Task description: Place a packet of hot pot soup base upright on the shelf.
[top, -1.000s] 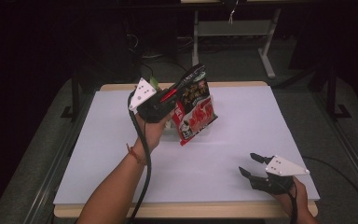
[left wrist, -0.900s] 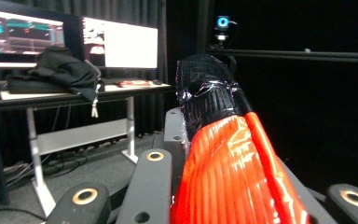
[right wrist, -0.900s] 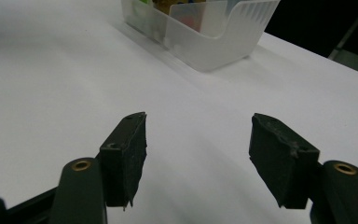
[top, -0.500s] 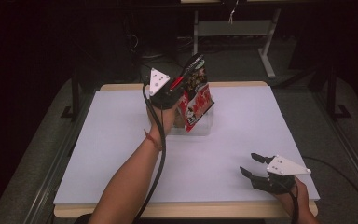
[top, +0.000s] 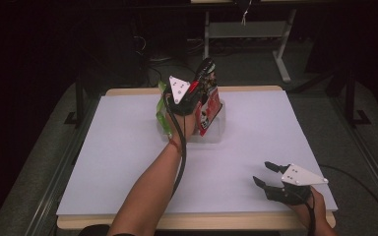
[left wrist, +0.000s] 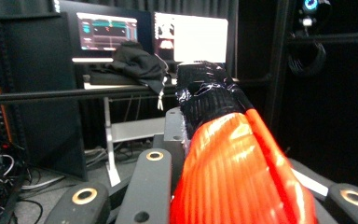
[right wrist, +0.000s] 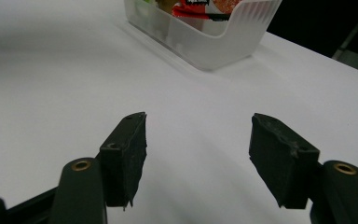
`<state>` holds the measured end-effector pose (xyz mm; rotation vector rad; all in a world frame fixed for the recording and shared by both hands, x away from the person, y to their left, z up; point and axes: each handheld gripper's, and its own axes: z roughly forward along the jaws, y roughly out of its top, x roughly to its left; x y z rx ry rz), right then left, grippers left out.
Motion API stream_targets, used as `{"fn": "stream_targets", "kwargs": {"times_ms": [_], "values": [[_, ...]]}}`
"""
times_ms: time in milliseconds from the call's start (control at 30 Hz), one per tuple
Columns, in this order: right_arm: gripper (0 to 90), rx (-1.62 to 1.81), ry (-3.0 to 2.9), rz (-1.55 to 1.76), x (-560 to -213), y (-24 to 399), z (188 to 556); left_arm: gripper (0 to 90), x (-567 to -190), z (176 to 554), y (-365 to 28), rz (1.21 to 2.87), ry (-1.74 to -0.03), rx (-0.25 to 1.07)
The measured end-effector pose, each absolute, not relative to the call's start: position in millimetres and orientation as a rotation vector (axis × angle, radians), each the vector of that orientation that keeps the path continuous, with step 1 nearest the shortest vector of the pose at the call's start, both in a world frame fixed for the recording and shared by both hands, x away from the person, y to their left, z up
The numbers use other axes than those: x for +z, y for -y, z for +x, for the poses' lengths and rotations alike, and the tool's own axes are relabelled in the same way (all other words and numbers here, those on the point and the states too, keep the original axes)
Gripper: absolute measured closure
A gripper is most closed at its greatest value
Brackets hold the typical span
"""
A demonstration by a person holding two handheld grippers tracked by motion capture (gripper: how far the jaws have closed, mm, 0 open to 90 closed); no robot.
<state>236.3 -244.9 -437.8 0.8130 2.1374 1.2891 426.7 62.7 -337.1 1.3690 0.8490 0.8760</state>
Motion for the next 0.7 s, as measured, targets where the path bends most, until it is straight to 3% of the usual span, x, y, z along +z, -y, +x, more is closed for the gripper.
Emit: {"fn": "stream_targets", "kwargs": {"times_ms": [333,567,700], "values": [[35.8,1.282,-2.148,0.807,-438,243,236,73.6,-346,411,-48,1.407,-0.742,0.924],[36.0,1.278,-2.151,0.804,-438,243,236,73.5,-354,417,-53,1.424,-0.727,0.857],[35.8,1.275,-2.152,0.804,-438,243,236,65.9,-359,421,-51,1.501,-0.712,0.805]]}}
